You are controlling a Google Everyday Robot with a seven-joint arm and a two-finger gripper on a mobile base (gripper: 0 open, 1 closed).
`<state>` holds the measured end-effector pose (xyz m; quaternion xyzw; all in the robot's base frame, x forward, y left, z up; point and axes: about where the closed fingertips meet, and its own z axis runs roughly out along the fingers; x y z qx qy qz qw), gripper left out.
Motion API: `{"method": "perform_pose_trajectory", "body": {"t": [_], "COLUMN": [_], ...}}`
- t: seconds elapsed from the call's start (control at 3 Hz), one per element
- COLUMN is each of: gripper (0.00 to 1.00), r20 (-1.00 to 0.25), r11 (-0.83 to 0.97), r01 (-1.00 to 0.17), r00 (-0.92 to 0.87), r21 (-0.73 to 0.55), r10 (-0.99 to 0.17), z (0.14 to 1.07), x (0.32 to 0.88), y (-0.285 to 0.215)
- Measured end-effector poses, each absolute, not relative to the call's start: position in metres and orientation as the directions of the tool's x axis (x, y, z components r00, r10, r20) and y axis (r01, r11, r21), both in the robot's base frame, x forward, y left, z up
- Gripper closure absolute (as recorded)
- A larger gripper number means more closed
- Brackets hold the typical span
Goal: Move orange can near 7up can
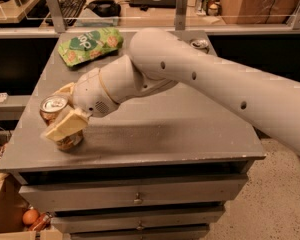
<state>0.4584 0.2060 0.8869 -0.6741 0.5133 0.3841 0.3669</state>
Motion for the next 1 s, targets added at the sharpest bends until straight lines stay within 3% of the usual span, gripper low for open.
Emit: {"method": "perform_pose_trajectory", "body": {"t": [0.33,1.0], "gripper": [0.95,1.0], "r20": [-0.888,-0.877], "r11": [-0.169,-0.1], "r01": [-0.976,-0.971], "r00": [0.199,0.238], "r21": [-0.139,-0.216], "r10": [-0.416,-0.418], "z": [0.904,0.938], "x": [0.484,0.528], "y": [0.189,0.161]}}
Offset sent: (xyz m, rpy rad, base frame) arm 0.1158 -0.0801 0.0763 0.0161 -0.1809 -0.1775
